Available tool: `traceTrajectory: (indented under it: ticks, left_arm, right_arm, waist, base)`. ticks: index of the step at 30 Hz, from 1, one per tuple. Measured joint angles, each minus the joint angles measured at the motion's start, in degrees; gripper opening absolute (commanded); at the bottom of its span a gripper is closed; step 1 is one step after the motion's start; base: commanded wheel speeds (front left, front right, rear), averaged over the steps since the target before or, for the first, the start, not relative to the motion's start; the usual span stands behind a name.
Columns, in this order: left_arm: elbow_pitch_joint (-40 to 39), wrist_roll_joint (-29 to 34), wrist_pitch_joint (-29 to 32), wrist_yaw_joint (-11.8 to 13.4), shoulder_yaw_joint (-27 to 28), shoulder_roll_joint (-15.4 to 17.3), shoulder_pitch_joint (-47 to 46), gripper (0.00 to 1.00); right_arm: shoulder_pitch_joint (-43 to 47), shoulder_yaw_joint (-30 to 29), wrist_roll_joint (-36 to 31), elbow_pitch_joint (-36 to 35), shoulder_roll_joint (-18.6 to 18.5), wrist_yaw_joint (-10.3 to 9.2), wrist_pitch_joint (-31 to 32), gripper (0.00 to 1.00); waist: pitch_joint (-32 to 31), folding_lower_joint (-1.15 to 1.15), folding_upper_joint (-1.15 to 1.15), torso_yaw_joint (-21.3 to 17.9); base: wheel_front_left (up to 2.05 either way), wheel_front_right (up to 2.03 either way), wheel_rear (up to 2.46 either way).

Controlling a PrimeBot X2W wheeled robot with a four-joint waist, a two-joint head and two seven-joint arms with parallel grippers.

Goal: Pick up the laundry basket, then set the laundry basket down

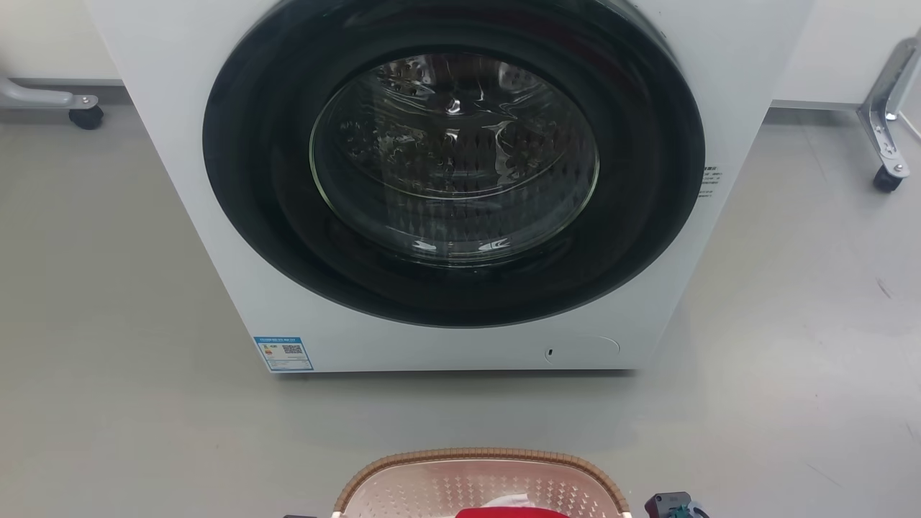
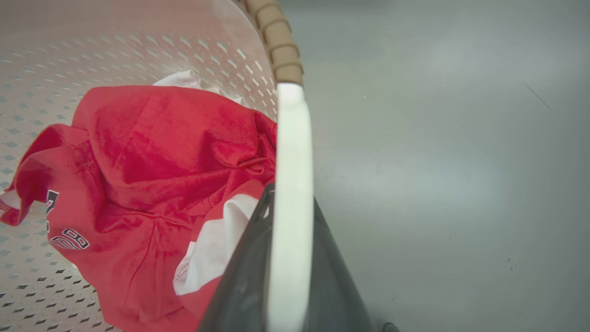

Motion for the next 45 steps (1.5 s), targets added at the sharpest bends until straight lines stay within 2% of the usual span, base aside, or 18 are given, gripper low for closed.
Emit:
traceTrajectory:
  ticks: [26, 45]
  left_arm:
    - [-0.1, -0.5, -0.1, 0.1, -0.5, 0.1, -1.0, 0.0]
    - [-0.9, 0.0, -0.9, 0.5, -0.3, 0.7, -14.2, 0.0]
  right_arm:
    - [-1.6, 2.2, 2.4, 0.5, 0.0, 0.0, -1.0, 0.0]
    - [-16.4, 2.2, 1.3, 2.3, -0.5, 0.0, -3.0, 0.0]
  waist:
    - [2.2, 0.0, 0.0, -0.5]
    - [12.0, 0.01, 0.0, -0.9]
  base:
    - [0.0, 0.0, 0.0]
    - [0.0, 0.0, 0.0]
